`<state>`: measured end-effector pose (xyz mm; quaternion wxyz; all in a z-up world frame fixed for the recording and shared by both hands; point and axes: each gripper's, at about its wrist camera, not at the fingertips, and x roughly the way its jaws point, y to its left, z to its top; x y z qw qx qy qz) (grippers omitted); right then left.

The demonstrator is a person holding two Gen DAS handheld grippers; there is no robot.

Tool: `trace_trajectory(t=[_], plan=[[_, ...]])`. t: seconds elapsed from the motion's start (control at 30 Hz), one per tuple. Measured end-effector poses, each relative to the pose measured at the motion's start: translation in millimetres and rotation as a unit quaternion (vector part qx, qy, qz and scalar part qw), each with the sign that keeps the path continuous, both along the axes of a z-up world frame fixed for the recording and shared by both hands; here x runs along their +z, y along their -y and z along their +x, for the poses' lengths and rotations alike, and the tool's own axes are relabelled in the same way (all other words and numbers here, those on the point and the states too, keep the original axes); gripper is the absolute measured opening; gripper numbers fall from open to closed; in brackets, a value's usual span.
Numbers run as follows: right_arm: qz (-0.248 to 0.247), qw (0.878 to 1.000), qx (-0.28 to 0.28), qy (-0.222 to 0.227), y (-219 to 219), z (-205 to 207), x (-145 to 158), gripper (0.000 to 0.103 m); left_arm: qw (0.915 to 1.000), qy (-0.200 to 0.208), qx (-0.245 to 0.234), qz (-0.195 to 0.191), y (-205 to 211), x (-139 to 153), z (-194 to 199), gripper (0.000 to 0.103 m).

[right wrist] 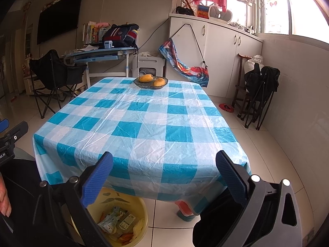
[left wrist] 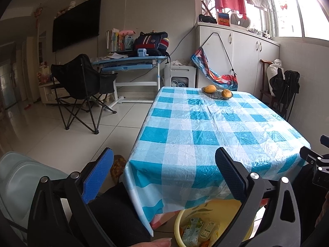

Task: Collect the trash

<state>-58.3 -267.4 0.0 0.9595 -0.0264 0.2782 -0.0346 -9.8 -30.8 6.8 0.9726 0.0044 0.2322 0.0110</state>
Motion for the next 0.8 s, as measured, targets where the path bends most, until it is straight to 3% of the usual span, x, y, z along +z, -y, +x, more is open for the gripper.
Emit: trace_trajectory(t=[0.5, 0.8], plan=[[-0.009, 1.0, 0.027, -0.005, -10, 5, -1, 0.096, 0.9999, -0.01, 0.003, 0.004, 3, -3, 2, 0.095], [0.018, 0.999, 0.041, -0.029, 4, 75, 5, 0.096, 0.9991, -0.031, -0.012, 0.026, 14, -10, 2, 0.095]])
